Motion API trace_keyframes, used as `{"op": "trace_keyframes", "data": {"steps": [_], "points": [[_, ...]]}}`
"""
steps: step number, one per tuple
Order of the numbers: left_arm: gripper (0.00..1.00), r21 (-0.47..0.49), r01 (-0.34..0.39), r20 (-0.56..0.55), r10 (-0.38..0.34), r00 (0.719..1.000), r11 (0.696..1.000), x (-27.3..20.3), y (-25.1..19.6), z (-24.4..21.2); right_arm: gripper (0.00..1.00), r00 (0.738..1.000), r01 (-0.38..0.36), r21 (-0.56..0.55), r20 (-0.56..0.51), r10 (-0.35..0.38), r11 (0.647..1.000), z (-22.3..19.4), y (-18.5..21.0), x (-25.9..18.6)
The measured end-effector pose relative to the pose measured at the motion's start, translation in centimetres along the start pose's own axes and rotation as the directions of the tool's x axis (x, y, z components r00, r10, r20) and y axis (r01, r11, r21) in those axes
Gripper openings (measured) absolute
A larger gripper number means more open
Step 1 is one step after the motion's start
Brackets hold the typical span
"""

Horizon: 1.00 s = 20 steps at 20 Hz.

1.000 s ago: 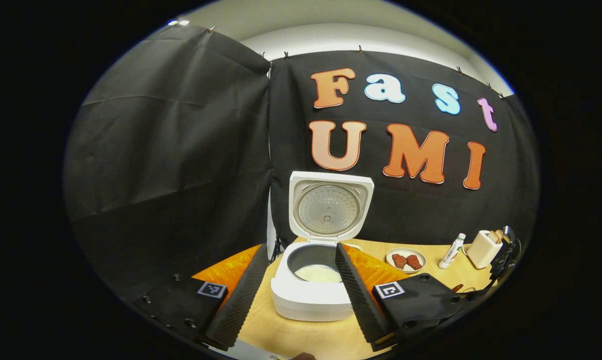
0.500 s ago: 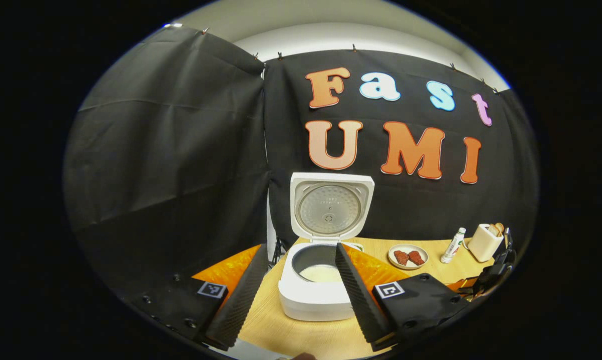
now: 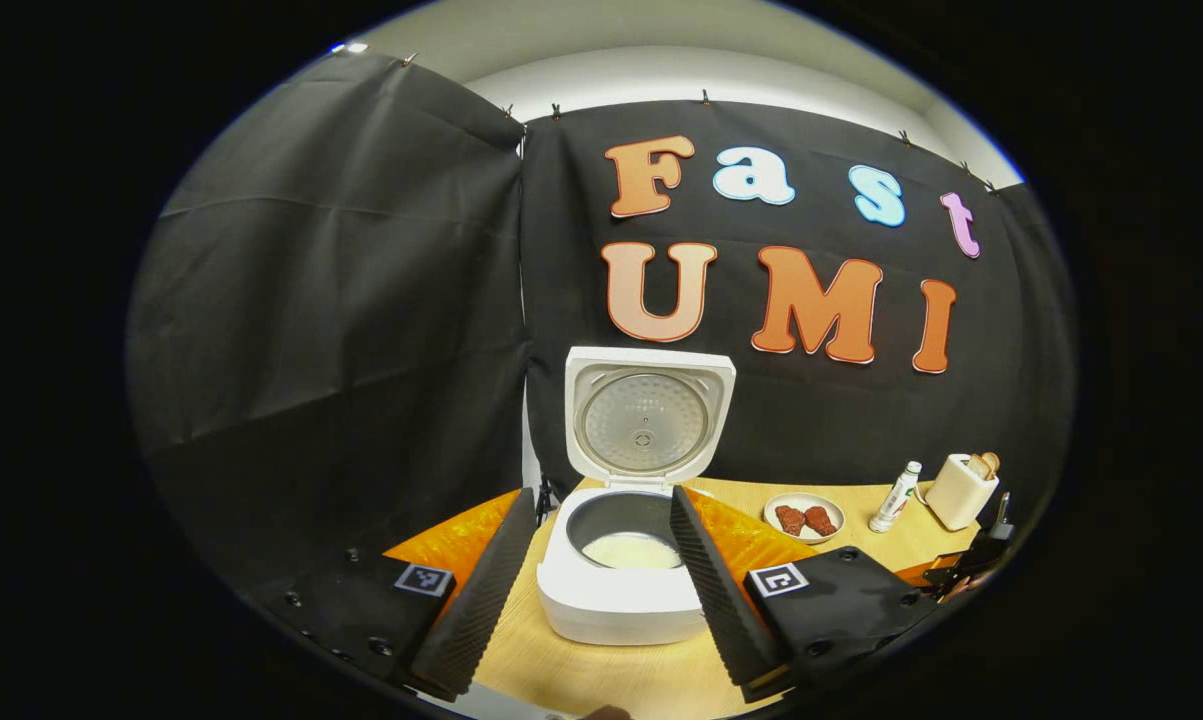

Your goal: Close the left gripper, press the button to open the rice cooker; take a wooden spoon from the chopstick holder with the right hand, scoop a spoonful of rice and pour it into the rice cooker, then put the wooden spoon back into the chopstick holder.

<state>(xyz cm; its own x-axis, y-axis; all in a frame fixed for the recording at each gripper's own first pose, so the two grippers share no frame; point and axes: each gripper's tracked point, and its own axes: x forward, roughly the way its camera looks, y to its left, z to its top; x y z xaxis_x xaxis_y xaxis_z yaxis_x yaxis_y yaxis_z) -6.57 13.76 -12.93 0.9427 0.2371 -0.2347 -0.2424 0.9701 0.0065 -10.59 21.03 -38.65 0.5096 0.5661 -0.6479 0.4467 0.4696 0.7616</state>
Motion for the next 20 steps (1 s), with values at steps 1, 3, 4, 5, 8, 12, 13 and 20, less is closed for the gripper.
{"op": "trace_keyframes", "data": {"steps": [1,3,4,5,8,12,13,20], "points": [[0.92,0.000,0.001,0.001,-0.001,1.000,1.000,0.0,-0.3,0.0,0.17,1.000,-0.009,-0.001,0.010,0.009,1.000,0.7,0.2,-0.6],[0.92,0.000,0.010,0.003,-0.010,1.000,1.000,0.1,-1.3,0.1,0.17,0.999,-0.038,0.006,0.033,0.038,0.999,2.4,1.0,-1.6],[0.92,-0.001,0.015,0.005,-0.015,1.000,1.000,0.2,-1.8,0.1,0.13,0.998,-0.054,0.020,0.039,0.053,0.998,3.1,1.4,-1.9],[0.92,-0.004,0.021,0.007,-0.021,1.000,1.000,0.3,-2.2,0.1,0.17,0.997,-0.071,0.034,0.041,0.069,0.997,3.5,1.7,-2.3],[0.92,-0.011,0.035,0.015,-0.034,0.999,0.999,0.9,-3.5,0.4,0.17,0.991,-0.128,0.094,0.050,0.124,0.987,5.1,2.6,-3.0],[0.92,-0.011,0.049,0.027,-0.049,0.998,0.999,1.2,-4.7,0.7,0.17,0.982,-0.187,0.186,0.045,0.182,0.965,6.3,2.8,-3.5],[0.92,-0.009,0.051,0.028,-0.051,0.998,0.999,1.2,-4.8,0.7,0.17,0.978,-0.207,0.219,0.053,0.200,0.954,6.8,3.2,-3.8],[0.92,-0.011,0.046,0.030,-0.045,0.999,0.999,1.4,-4.4,0.9,0.13,0.939,-0.337,0.348,0.051,0.341,0.875,7.2,8.4,-4.4]]}}
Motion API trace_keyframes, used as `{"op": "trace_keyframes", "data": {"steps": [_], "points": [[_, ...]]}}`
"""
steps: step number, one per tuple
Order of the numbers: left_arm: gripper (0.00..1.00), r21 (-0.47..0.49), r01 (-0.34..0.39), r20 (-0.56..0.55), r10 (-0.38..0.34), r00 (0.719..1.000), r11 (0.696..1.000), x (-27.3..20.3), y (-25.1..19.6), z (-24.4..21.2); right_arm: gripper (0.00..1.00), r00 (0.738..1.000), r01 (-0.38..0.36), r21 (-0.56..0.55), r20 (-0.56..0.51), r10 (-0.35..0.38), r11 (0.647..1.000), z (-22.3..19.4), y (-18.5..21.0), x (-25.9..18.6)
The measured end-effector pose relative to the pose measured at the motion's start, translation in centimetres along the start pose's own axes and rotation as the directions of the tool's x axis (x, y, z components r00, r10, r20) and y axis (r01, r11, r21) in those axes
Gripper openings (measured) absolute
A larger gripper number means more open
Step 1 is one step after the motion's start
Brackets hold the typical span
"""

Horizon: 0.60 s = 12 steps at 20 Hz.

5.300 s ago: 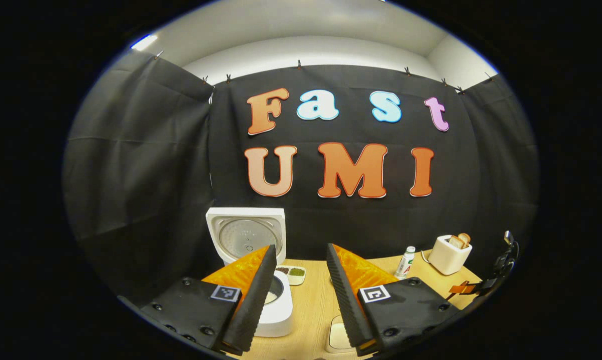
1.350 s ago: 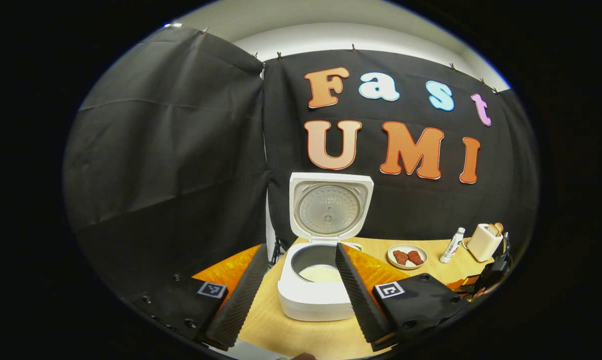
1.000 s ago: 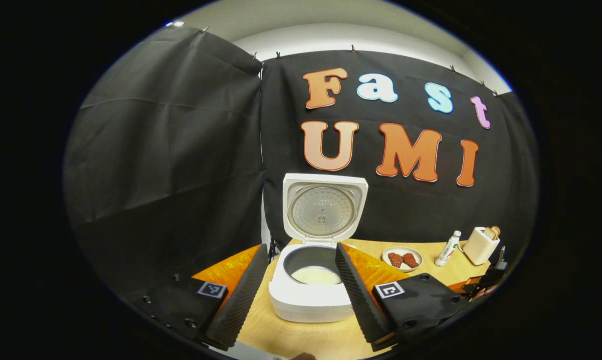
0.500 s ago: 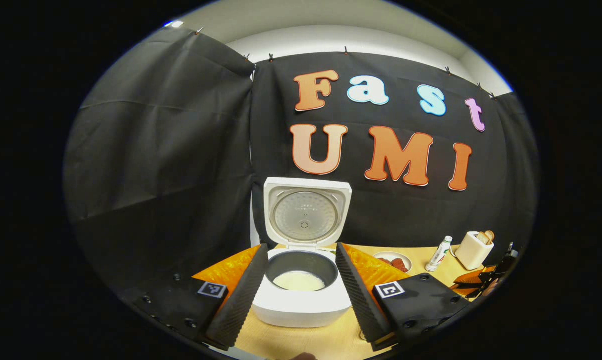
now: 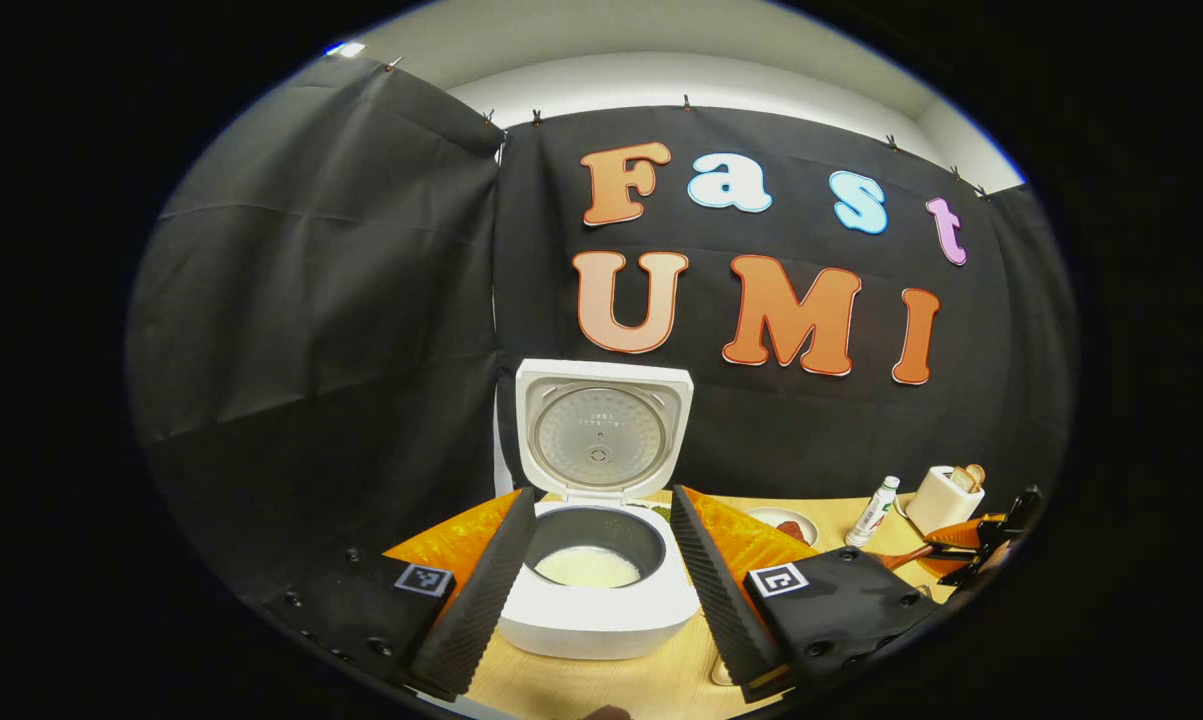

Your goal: Close the left gripper, press the button to open the rice cooker; take a wooden spoon from the chopstick holder with the right hand, scoop a spoonful of rice and pour it into the rice cooker, then put the wooden spoon back into the chopstick holder.

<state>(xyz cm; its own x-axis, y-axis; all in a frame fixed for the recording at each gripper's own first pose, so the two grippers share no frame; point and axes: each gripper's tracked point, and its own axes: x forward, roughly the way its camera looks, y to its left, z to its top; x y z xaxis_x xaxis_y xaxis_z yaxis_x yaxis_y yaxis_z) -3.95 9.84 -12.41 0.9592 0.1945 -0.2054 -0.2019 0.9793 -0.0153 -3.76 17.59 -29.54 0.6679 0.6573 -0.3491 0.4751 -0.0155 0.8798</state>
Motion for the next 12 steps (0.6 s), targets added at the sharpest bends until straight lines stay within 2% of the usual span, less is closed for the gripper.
{"op": "trace_keyframes", "data": {"steps": [1,4,12], "points": [[0.92,0.002,-0.003,0.001,0.003,1.000,1.000,-0.1,0.2,-0.1,0.17,0.999,-0.031,0.019,-0.012,0.031,0.999,-0.6,1.1,0.2],[0.92,0.001,-0.019,0.007,0.019,1.000,1.000,-0.2,1.3,0.2,0.17,0.992,-0.105,0.048,-0.060,0.108,0.993,-2.7,4.2,1.4],[0.92,0.002,-0.079,0.015,0.079,0.997,0.997,-1.0,5.0,-0.1,0.17,0.965,-0.158,0.086,-0.198,0.172,0.984,-9.9,9.0,6.8]]}}
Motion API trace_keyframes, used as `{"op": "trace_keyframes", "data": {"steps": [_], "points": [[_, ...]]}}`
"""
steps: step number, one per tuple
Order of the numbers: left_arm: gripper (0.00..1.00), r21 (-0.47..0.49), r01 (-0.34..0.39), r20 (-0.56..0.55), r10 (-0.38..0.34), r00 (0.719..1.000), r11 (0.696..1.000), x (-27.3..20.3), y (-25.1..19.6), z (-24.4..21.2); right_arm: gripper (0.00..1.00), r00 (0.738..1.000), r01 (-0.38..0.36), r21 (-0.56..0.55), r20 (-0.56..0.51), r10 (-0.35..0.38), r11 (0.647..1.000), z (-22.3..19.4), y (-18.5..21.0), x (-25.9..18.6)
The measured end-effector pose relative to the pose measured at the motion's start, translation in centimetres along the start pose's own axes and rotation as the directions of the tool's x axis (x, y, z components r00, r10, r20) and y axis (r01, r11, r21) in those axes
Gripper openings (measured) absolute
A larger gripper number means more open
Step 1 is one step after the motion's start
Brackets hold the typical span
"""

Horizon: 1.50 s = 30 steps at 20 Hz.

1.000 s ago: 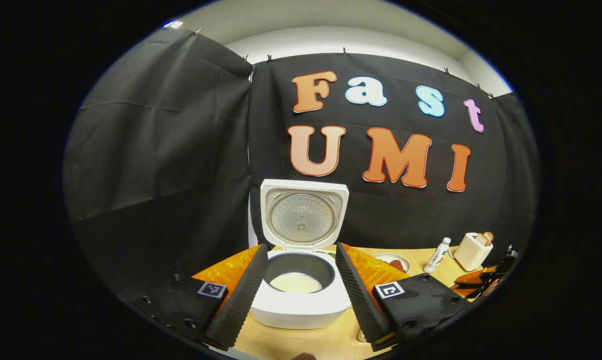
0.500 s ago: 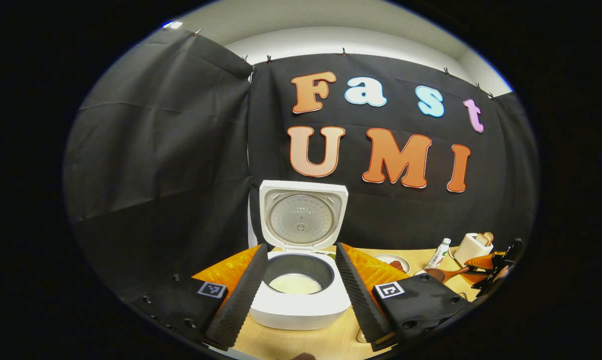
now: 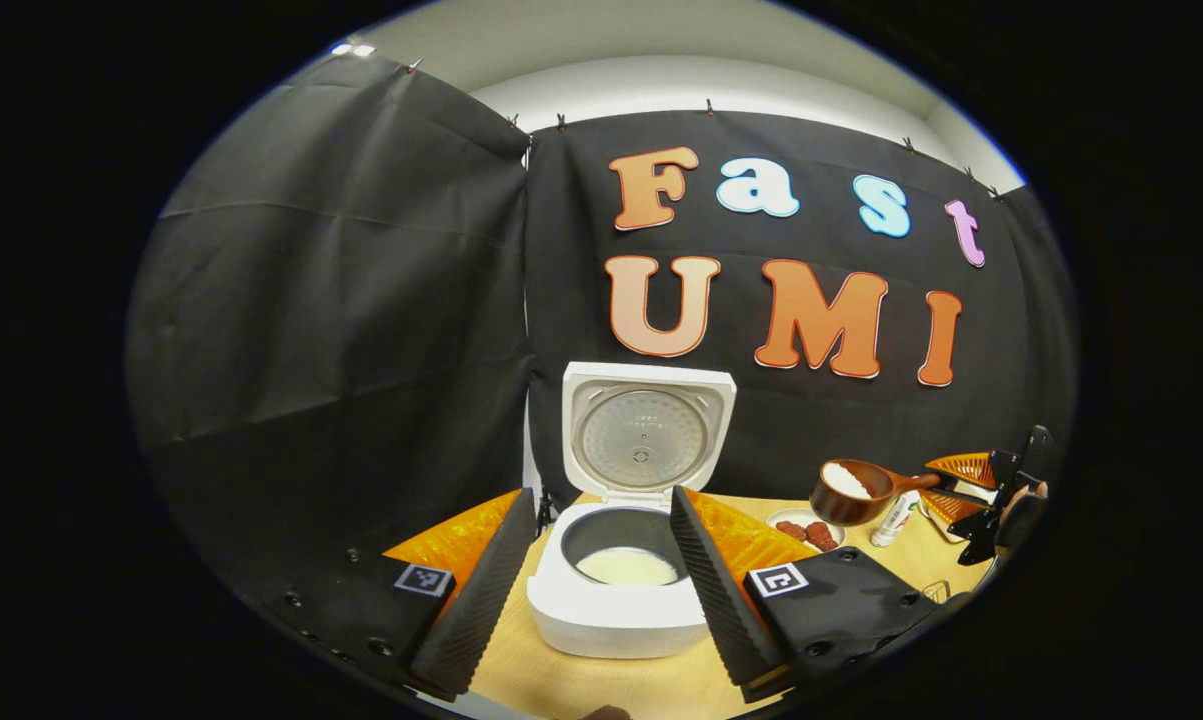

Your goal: Close the left gripper, press the button to open the rice cooker; take a wooden spoon from the chopstick holder with the right hand, scoop a spoonful of rice and pour it into the rice cooker, then put the wooden spoon back into the chopstick holder.

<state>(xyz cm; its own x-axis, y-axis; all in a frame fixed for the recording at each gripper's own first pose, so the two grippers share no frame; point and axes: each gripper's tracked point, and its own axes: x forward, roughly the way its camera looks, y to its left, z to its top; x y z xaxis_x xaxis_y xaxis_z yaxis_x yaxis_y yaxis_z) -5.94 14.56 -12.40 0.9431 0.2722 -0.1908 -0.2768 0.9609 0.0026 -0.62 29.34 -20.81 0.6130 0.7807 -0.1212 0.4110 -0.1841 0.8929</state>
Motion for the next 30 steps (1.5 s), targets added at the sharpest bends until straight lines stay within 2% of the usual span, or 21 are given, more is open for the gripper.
{"op": "trace_keyframes", "data": {"steps": [4,5,6,9,11,12,13,18,21,25,30], "points": [[0.92,-0.015,-0.031,0.005,0.031,1.000,0.999,-0.1,2.1,0.1,0.17,0.999,0.007,-0.031,-0.051,-0.008,0.999,-3.0,0.7,4.7],[0.92,-0.020,-0.039,0.006,0.040,0.999,0.999,-0.2,2.6,0.1,0.12,0.998,0.013,-0.046,-0.060,-0.016,0.999,-3.8,0.8,5.8],[0.92,-0.026,-0.046,0.006,0.046,0.999,0.999,-0.2,3.1,0.1,0.17,0.998,0.019,-0.070,-0.066,-0.024,0.997,-4.7,0.9,6.9],[0.92,-0.028,-0.100,0.005,0.100,0.995,0.995,-0.5,5.1,-0.1,0.17,0.996,0.049,-0.157,-0.069,-0.061,0.986,-6.5,0.8,9.7],[0.94,-0.011,-0.137,0.013,0.137,0.991,0.991,-1.0,6.6,-0.1,0.17,0.995,0.069,-0.242,-0.054,-0.085,0.968,-7.2,0.6,11.5],[1.00,-0.008,-0.142,0.016,0.142,0.990,0.990,-1.0,7.0,0.0,0.17,0.993,0.090,-0.285,-0.042,-0.107,0.954,-7.4,0.3,12.4],[1.00,-0.007,-0.146,0.015,0.146,0.989,0.989,-0.9,7.5,0.0,0.17,0.991,0.112,-0.331,-0.030,-0.129,0.937,-7.7,-0.2,13.0],[1.00,-0.020,-0.167,-0.016,0.167,0.986,0.986,-0.8,10.2,-1.2,0.17,0.972,0.222,-0.556,0.057,-0.230,0.801,-8.3,-2.1,16.1],[1.00,-0.041,-0.182,-0.029,0.181,0.983,0.982,-0.9,11.7,-1.9,0.17,0.963,0.252,-0.655,0.096,-0.252,0.713,-9.0,-2.8,17.3],[1.00,-0.051,-0.187,-0.053,0.185,0.981,0.981,-0.6,12.6,-2.7,0.17,0.954,0.286,-0.790,0.179,-0.241,0.543,-9.5,-2.6,18.4],[1.00,-0.051,-0.183,-0.058,0.180,0.982,0.982,0.0,13.2,-2.9,0.17,0.962,0.257,-0.904,0.204,-0.183,0.341,-10.9,-0.9,20.0]]}}
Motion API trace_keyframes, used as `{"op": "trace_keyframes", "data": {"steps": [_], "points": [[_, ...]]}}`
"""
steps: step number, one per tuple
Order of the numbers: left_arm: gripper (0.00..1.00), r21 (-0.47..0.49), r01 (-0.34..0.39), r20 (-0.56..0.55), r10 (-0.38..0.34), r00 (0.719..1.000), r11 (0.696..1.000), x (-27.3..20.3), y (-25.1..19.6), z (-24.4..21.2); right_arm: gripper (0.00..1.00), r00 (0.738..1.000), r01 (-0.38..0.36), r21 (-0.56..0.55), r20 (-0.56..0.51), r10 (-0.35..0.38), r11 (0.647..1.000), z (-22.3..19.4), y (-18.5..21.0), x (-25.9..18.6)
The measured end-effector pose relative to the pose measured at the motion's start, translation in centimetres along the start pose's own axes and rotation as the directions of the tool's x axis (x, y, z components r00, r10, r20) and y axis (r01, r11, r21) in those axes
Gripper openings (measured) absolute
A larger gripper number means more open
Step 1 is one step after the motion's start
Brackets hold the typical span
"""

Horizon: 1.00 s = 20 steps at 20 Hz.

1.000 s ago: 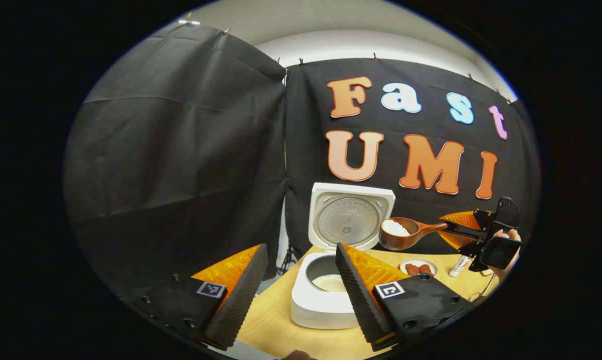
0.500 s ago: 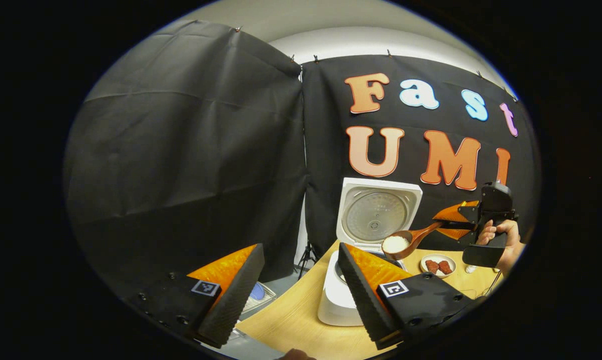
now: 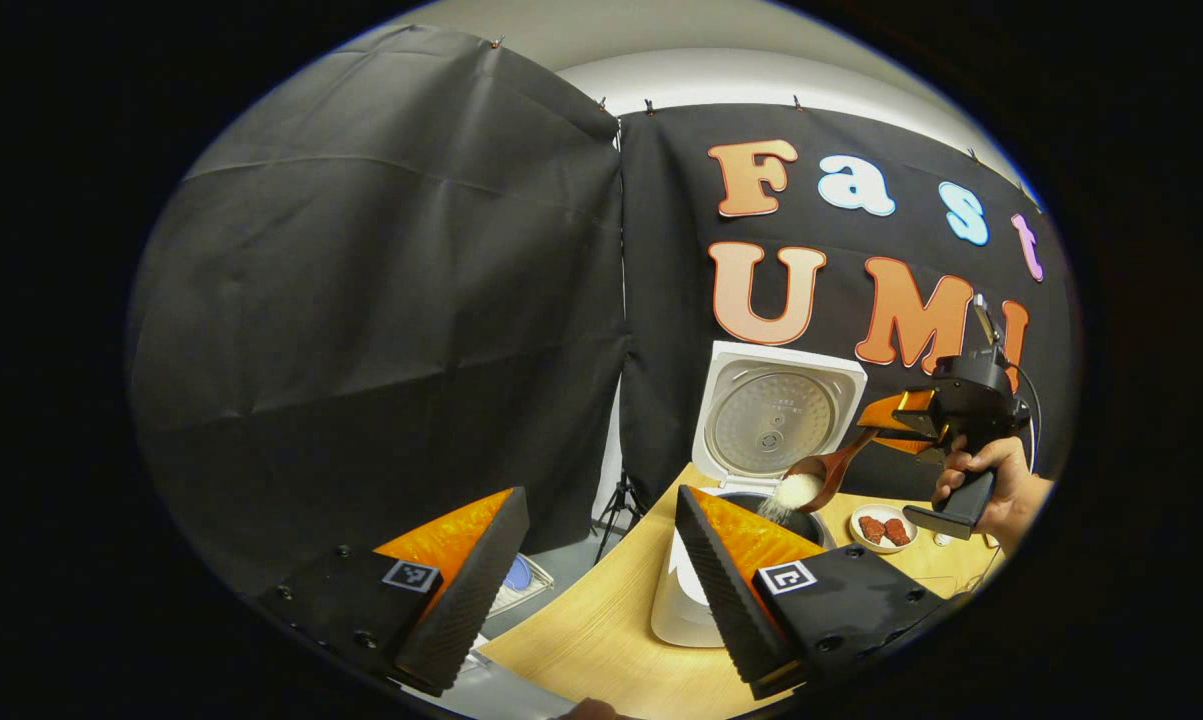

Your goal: Close the left gripper, press the button to open the rice cooker; take a wooden spoon from the chopstick holder with the right hand, scoop a spoonful of rice and pour it into the rice cooker, then put the wooden spoon back into the chopstick holder.

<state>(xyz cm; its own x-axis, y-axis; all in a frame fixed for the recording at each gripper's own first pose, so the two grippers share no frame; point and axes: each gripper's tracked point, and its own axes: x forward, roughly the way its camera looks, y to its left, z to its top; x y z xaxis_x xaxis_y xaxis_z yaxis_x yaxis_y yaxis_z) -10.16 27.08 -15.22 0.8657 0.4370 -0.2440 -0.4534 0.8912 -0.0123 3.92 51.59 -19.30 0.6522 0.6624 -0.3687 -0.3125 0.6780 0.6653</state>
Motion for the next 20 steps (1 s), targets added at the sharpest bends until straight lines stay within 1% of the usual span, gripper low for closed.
{"op": "trace_keyframes", "data": {"steps": [2,5,8,9,10,13,16,17,20], "points": [[1.00,-0.002,0.002,-0.005,-0.002,1.000,1.000,0.3,0.1,-0.2,0.17,1.000,-0.002,-0.066,0.023,0.004,0.998,0.4,0.7,-0.1],[1.00,-0.009,-0.002,-0.007,0.002,1.000,1.000,0.8,0.2,-0.4,0.17,0.997,-0.044,-0.129,0.052,0.051,0.991,0.9,2.2,-0.5],[1.00,-0.009,0.004,-0.010,-0.004,1.000,1.000,1.1,-0.1,-0.6,0.17,0.995,-0.057,-0.218,0.068,0.074,0.974,1.4,3.1,-1.0],[1.00,-0.008,0.006,-0.010,-0.006,1.000,1.000,1.1,0.0,-0.6,0.12,0.994,-0.060,-0.257,0.077,0.083,0.964,1.8,3.5,-1.3],[1.00,-0.005,0.010,-0.010,-0.010,1.000,1.000,1.2,-0.2,-0.5,0.17,0.992,-0.067,-0.296,0.082,0.096,0.953,2.0,3.9,-1.5],[1.00,-0.017,0.021,-0.024,-0.022,0.999,1.000,1.6,-0.6,-0.9,0.17,0.984,-0.110,-0.393,0.085,0.155,0.913,1.8,5.6,-2.1],[1.00,-0.025,0.024,-0.026,-0.024,0.999,0.999,1.8,-1.2,-0.8,0.17,0.974,-0.152,-0.499,0.071,0.215,0.853,1.6,7.4,-3.1],[1.00,-0.023,0.026,-0.024,-0.027,0.999,0.999,1.8,-1.4,-0.7,0.17,0.973,-0.152,-0.522,0.070,0.219,0.840,1.7,7.8,-3.3],[1.00,-0.010,0.034,-0.022,-0.034,0.999,0.999,1.7,-1.9,-0.6,0.17,0.961,-0.168,-0.582,0.083,0.264,0.796,2.0,9.1,-4.1]]}}
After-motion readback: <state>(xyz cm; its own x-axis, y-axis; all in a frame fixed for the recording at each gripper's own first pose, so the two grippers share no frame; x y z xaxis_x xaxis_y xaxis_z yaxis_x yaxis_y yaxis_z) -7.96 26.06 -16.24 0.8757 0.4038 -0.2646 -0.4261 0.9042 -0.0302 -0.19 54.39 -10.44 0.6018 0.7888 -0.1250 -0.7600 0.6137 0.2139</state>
